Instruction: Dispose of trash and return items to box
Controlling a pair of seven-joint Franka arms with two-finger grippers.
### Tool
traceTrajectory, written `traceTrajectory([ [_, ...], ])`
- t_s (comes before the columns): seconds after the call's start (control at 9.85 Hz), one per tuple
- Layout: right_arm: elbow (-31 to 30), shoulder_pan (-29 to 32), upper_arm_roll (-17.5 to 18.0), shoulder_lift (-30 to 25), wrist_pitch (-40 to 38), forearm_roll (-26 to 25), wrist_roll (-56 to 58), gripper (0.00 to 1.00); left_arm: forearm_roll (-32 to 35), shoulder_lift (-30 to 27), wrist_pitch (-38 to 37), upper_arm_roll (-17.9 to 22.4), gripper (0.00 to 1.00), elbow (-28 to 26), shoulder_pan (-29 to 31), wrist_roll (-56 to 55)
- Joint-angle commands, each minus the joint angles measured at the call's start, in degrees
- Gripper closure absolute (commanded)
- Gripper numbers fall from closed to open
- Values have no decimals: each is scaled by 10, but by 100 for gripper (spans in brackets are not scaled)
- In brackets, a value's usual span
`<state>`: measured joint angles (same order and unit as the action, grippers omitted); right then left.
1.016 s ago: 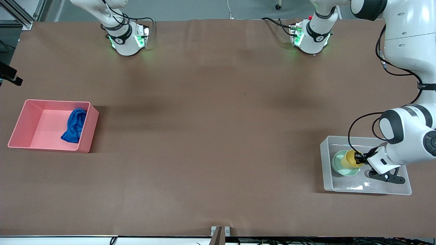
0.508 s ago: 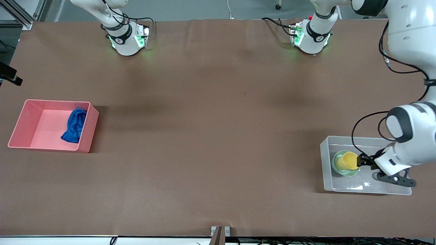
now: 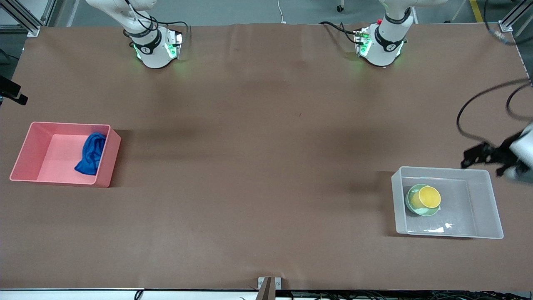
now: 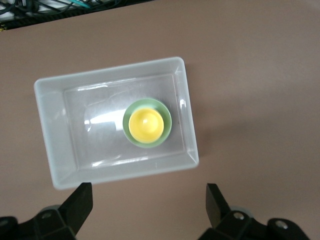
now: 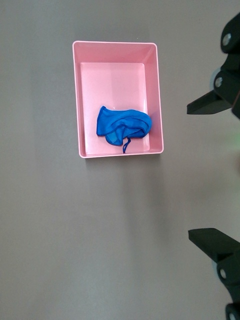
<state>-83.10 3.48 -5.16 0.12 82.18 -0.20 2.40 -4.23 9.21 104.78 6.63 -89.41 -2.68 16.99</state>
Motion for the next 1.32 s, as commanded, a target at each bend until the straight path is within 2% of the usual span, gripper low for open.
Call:
traceTrajectory([
  [0.0,-7,4,4,-10,2,0,-5,0,48,-120,-38,-43,0,-102,0,-75],
  [0.1,-7,4,4,-10,1,0,-5,0,48,-146,-75,-61,0,-102,1,-105],
  [0.2,-7,4,4,-10,1,0,-5,0,48,-185,-91,-84,0,-125,12,-138],
  [0.3,-7,4,4,-10,1,0,-5,0,48,-199,-90,-92,0,-138,12,-152],
  [0.51,-7,4,4,-10,0,0,-4,0,42,-183,-91,-88,0,-118,8,-158],
  [0.61,-7,5,4,-10,0,0,-4,0,41,-136,-103,-87,0,-51,8,-155],
  [0.71,-7,5,4,-10,0,0,-3,0,47,-85,-149,-87,0,26,6,-155],
  [0.81,-7,5,4,-10,0,0,-2,0,48,-56,-175,-89,0,67,5,-159],
  [1.02,-7,5,3,-10,0,0,-2,0,41,-74,-207,-90,0,52,8,-179],
  [1.22,-7,6,3,-10,0,0,-1,0,29,-82,-208,-90,1,38,7,-192],
])
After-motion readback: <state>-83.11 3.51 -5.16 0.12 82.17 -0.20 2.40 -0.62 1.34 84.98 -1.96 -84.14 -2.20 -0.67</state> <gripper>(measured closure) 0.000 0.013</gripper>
